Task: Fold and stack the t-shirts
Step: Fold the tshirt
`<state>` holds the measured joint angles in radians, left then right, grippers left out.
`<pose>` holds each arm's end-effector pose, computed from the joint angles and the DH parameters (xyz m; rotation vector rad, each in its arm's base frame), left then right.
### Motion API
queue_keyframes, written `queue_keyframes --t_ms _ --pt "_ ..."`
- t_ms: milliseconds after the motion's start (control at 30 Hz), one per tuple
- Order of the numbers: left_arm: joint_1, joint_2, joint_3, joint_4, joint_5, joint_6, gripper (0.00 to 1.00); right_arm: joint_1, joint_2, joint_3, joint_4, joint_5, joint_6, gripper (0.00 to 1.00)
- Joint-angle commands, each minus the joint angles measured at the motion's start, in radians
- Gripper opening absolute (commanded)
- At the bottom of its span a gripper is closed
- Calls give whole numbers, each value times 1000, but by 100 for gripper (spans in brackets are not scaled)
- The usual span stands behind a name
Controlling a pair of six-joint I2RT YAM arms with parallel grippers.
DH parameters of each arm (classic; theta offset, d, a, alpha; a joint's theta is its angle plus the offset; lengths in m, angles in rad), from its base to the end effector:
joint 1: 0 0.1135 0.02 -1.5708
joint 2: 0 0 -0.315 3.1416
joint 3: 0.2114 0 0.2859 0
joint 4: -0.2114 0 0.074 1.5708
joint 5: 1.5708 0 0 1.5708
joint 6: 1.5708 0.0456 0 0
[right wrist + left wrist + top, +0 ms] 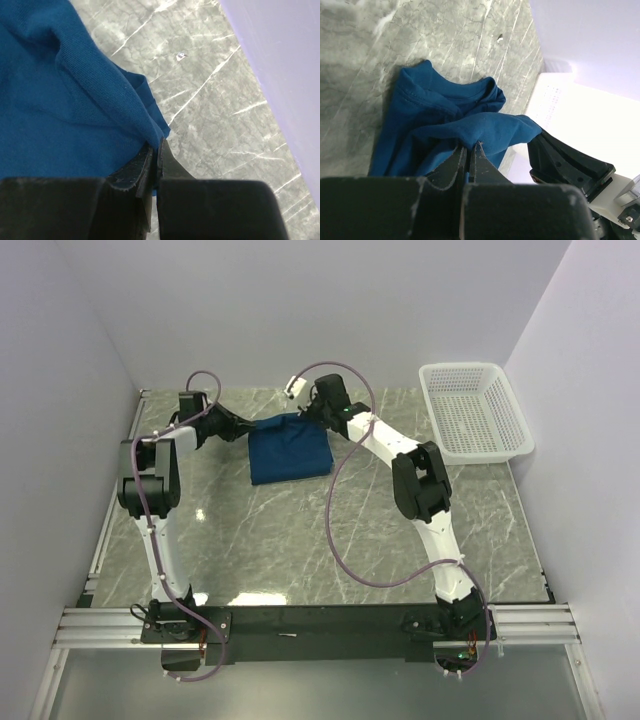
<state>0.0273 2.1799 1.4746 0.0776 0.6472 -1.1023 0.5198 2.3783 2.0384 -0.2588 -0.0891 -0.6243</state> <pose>0.5418 -0.0127 0.1715 -0.9105 2.1814 -1.2795 0.5446 0.3163 0.2273 -1.2157 1.7939 0.0367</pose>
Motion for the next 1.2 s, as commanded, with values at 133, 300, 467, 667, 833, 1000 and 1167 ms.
queue_keyframes --t_ms 133,300,467,667,833,1000,1167 --pt "13 -51 -33 56 -23 -27 0 0 32 75 64 26 9 0" --pt "14 -78 -68 65 -58 -45 0 2 59 97 84 43 5 0" --pt "14 -112 -99 97 -75 -62 0 2 79 109 101 63 0 1" --pt "16 -163 -151 128 -95 -83 0 9 94 126 115 66 5 1" --pt "20 -128 -128 105 -95 -87 1 23 102 125 167 133 17 34" --pt "39 -52 -13 80 -79 -74 22 23 79 97 324 373 161 84" --pt "66 -210 0 33 -230 99 46 -21 -68 33 224 246 267 85"
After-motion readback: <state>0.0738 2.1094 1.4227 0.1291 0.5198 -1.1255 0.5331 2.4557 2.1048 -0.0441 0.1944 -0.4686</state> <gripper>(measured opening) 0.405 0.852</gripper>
